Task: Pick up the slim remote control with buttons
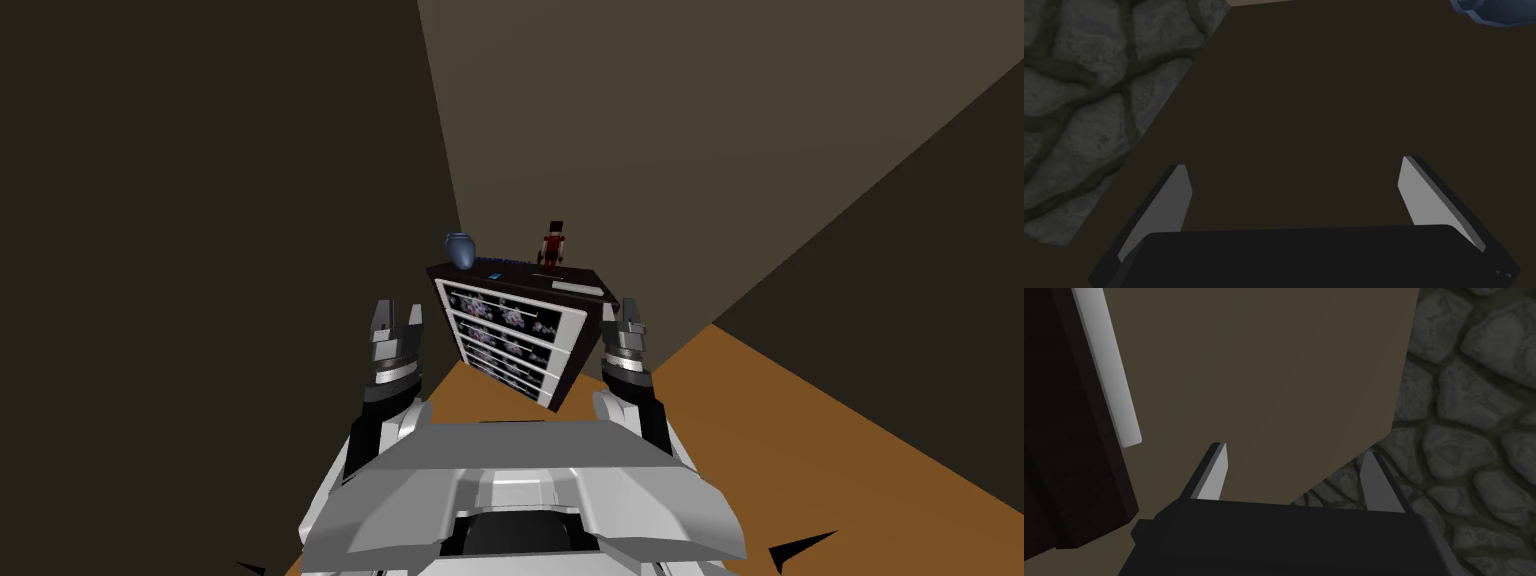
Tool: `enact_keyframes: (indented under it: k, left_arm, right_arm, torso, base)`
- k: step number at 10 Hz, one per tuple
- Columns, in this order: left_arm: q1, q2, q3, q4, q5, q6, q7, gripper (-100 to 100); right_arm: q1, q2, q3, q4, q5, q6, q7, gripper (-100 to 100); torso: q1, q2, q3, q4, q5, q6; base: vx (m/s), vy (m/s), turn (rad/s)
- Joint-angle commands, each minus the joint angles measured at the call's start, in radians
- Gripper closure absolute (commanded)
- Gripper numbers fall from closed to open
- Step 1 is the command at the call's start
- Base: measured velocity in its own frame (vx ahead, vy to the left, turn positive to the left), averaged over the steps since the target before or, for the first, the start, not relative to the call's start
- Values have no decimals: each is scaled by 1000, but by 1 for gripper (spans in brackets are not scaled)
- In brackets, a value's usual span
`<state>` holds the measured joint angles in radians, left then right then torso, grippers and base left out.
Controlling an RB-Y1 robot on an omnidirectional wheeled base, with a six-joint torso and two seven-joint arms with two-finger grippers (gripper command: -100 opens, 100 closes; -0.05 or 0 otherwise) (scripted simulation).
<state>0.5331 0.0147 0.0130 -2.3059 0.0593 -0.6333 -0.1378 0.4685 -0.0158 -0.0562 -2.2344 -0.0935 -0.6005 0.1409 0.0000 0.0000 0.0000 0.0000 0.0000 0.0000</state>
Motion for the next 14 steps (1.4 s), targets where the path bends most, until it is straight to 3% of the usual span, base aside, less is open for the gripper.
enact_keyframes:
  k: [1,6,8,9,12,13,14]
  left_arm:
    - [0,0,0,0,0,0,0,0]
    - [0,0,0,0,0,0,0,0]
    - [0,0,0,0,0,0,0,0]
    - [0,0,0,0,0,0,0,0]
    - [0,0,0,0,0,0,0,0]
    - [0,0,0,0,0,0,0,0]
    - [0,0,0,0,0,0,0,0]
  right_arm:
    - [-10,-32,0,2,9,-13,4,-100]
    - [-72,-172,10,28,61,-76,22,-100]
    - [-123,-241,25,58,101,-119,33,-100]
    - [-123,-266,25,58,101,-119,33,-100]
    - [-184,-353,51,100,148,-167,43,-100]
    - [-184,-372,51,100,148,-167,43,-100]
    - [-218,-407,68,127,174,-193,48,-100]
  torso:
    - [0,0,0,0,0,0]
    - [7,12,7,3,2,0]
    - [5,9,5,2,1,0]
    - [6,10,6,2,1,0]
    - [4,6,3,1,1,0]
    - [4,6,3,1,1,0]
    - [4,5,3,1,1,0]
  base:
    - [-45,27,52]
    - [-149,80,92]
    - [-135,84,141]
    - [-110,72,54]
    - [-86,76,101]
    - [-76,70,78]
    - [-74,89,176]
